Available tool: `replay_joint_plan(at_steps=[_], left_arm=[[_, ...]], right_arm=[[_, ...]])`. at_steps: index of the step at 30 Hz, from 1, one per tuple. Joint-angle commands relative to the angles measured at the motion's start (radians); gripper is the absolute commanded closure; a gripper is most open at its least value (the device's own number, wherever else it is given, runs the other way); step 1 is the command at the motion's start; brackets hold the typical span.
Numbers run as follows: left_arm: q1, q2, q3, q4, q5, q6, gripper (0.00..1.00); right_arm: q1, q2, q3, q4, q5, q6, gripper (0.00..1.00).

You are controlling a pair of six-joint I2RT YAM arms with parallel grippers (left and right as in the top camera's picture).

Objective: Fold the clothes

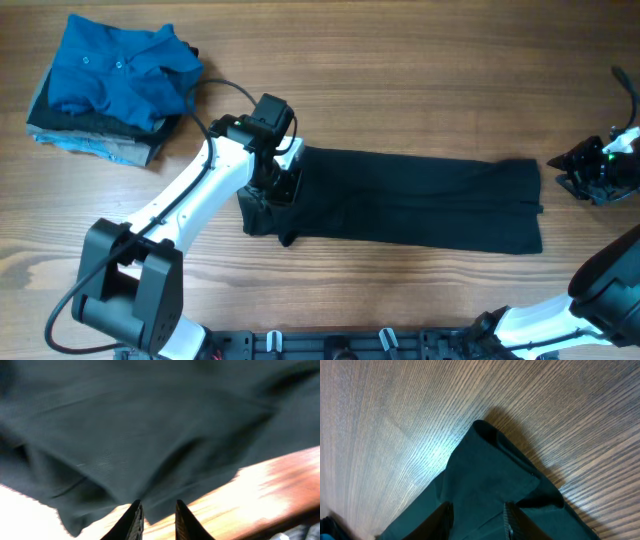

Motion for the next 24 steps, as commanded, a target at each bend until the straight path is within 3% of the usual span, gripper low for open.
replay_joint_plan(at_steps=[1, 15, 20, 21, 24], left_arm=[[0.032, 0.019, -0.073, 0.005, -0.063, -0.005, 0.71], [0.056, 0.039, -0.138, 0.164, -0.031, -0.005, 0.74], [0.056, 0.041, -0.154, 0.191, -0.035, -0.005, 0.7], [0.056, 0.042, -0.16, 0.194, -0.035, -0.005, 0.71], [0.056, 0.041, -0.164, 0.193, -0.003, -0.005, 0.96]], right_arm=[[0.006, -0.013, 0.018, -0.001, 0.007, -0.002, 0.63], [0.006, -0.013, 0.018, -0.001, 0.007, 0.0, 0.63], [0.006, -0.013, 0.018, -0.001, 0.006, 0.0, 0.63], [0.006, -0.013, 0.018, 0.0, 0.007, 0.001, 0.63], [0.006, -0.013, 0.018, 0.0, 0.006, 0.001, 0.63]])
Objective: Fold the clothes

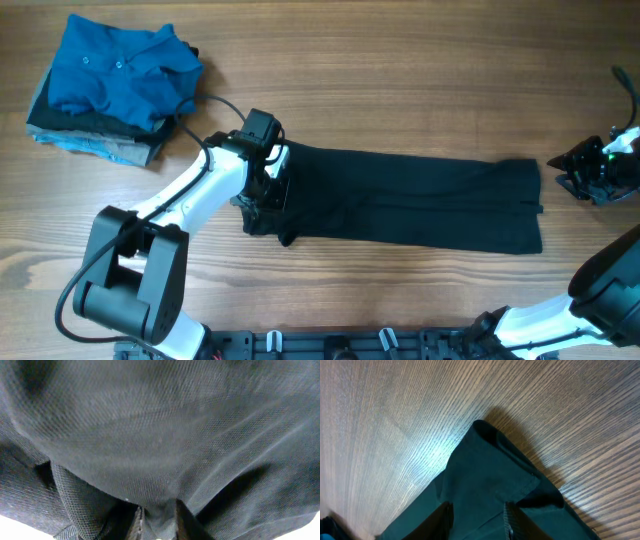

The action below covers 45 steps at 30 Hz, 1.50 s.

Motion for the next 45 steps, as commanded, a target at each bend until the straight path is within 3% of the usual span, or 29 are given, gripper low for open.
replay_joint_plan(at_steps=[1, 9, 35, 36, 38, 40, 43, 44, 45], left_arm=[[0.004, 0.012, -0.009, 0.0, 0.063, 0.003, 0.96], [0.004, -0.003, 0.087, -0.112, 0.106, 0.003, 0.96], [0.099, -0.026, 0.142, 0.026, 0.018, -0.019, 0.96], [0.099, -0.026, 0.142, 0.025, 0.018, -0.019, 0.94], [0.099, -0.026, 0.142, 0.013, 0.019, -0.019, 0.54], [0.099, -0.028, 0.143, -0.016, 0.019, -0.019, 0.47], [0.099, -0.054, 0.15, -0.066, 0.029, -0.019, 0.53], [0.099, -0.074, 0.162, -0.087, 0.05, -0.019, 0.59], [0.098, -0.097, 0.171, -0.093, 0.089, -0.019, 0.74]], right_arm=[[0.006, -0.013, 0.018, 0.0, 0.006, 0.001, 0.64], [0.006, -0.013, 0.018, -0.003, 0.007, 0.001, 0.63], [0.006, -0.013, 0.018, 0.002, 0.007, 0.0, 0.63], [0.006, -0.013, 0.018, 0.003, 0.008, 0.0, 0.62], [0.006, -0.013, 0.018, 0.003, 0.007, -0.001, 0.62], [0.006, -0.013, 0.018, 0.002, 0.008, -0.002, 0.58], [0.006, -0.013, 0.018, 0.003, 0.008, -0.002, 0.58], [0.006, -0.013, 0.018, 0.003, 0.008, -0.002, 0.58], [0.006, -0.013, 0.018, 0.002, 0.011, -0.002, 0.58]])
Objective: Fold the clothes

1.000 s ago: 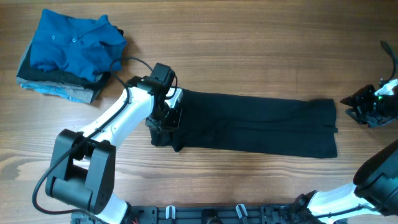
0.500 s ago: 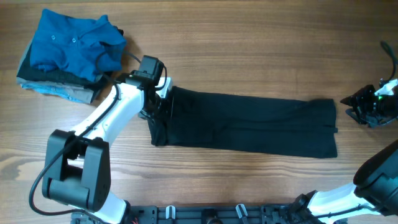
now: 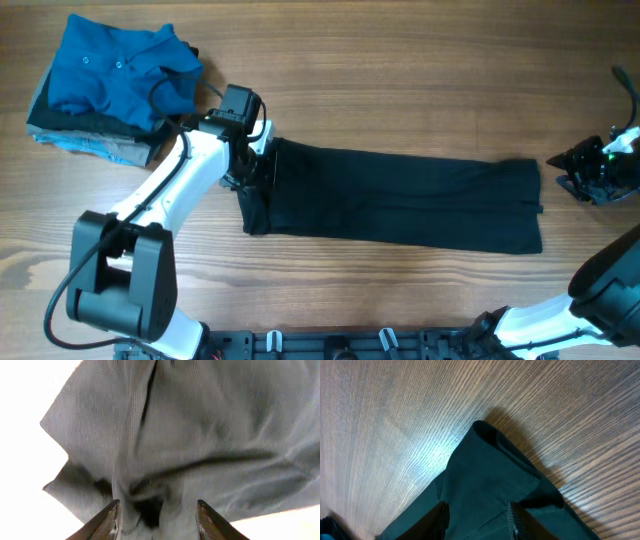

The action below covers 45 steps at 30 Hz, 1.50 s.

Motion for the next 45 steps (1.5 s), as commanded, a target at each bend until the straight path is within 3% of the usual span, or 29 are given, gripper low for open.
replay_joint_plan(at_steps=[1, 2, 5, 9, 14, 19, 26, 33, 36, 39, 45], left_arm=[[0.003, -0.103, 0.047, -0.022, 0.093, 0.002, 0.85], [-0.002, -0.114, 0.047, -0.018, 0.106, 0.002, 0.96], [-0.042, -0.106, 0.035, -0.009, 0.084, 0.005, 0.96], [-0.082, -0.048, -0.039, 0.08, 0.083, 0.005, 0.96], [-0.068, 0.053, -0.121, 0.206, 0.02, -0.023, 0.93], [0.023, 0.158, -0.123, 0.222, -0.16, -0.17, 0.96], [0.198, 0.171, -0.122, 0.221, -0.16, -0.212, 0.96], [0.282, 0.171, -0.122, 0.211, -0.149, -0.269, 0.96], [0.295, 0.171, -0.122, 0.202, -0.149, -0.299, 0.92], [0.312, 0.171, -0.122, 0.199, -0.149, -0.313, 0.84], [0.361, 0.171, -0.122, 0.196, -0.126, -0.312, 0.8]], right_arm=[[0.006, -0.013, 0.018, 0.001, 0.021, -0.002, 0.58], [0.006, -0.013, 0.018, 0.001, 0.034, -0.002, 0.59], [0.006, -0.013, 0.012, 0.021, 0.119, -0.002, 0.59], [0.006, -0.005, -0.011, 0.094, 0.209, -0.121, 0.37], [0.006, 0.016, -0.011, 0.115, 0.172, -0.23, 0.36], [0.006, 0.016, -0.011, 0.095, -0.003, -0.29, 0.31], [0.031, 0.016, -0.011, 0.034, -0.061, -0.301, 0.3], [0.193, 0.016, -0.082, 0.037, -0.025, -0.366, 0.3], [0.252, 0.016, -0.134, 0.051, 0.066, -0.34, 0.29], [0.275, 0.016, -0.195, 0.098, 0.054, -0.339, 0.25], [0.283, 0.016, -0.344, 0.211, -0.008, -0.273, 0.25]])
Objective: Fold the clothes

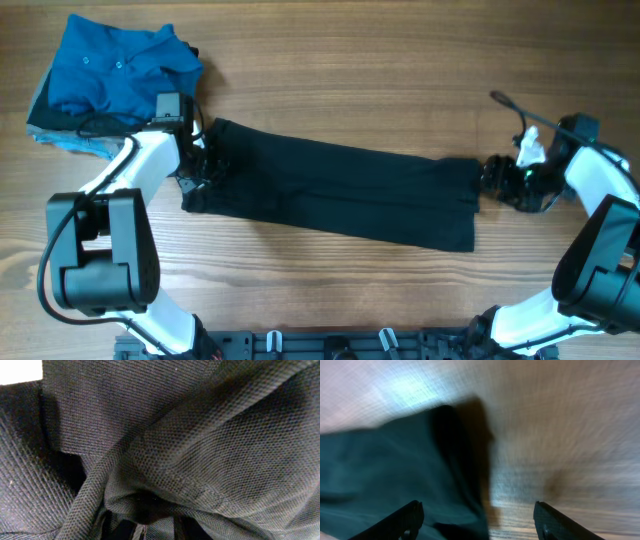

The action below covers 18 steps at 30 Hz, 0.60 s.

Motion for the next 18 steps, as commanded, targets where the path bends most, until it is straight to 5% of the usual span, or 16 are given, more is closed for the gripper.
replay_joint_plan(at_steps=[1, 9, 13, 18], left_arm=[[0.05, 0.063, -0.035, -0.011, -0.105, -0.023, 0.8], [0.049, 0.063, -0.035, 0.004, -0.105, -0.016, 0.8], [0.049, 0.063, -0.035, 0.014, -0.104, -0.016, 0.79], [0.049, 0.063, -0.035, 0.015, -0.104, -0.016, 0.79]], right_arm=[[0.009, 0.015, -0.068, 0.039, -0.052, 0.056, 0.25], [0.08, 0.015, -0.135, 0.051, -0.142, 0.004, 0.24], [0.116, 0.015, -0.137, 0.043, -0.097, 0.013, 0.56], [0.116, 0.015, -0.137, 0.028, -0.042, 0.058, 0.49]])
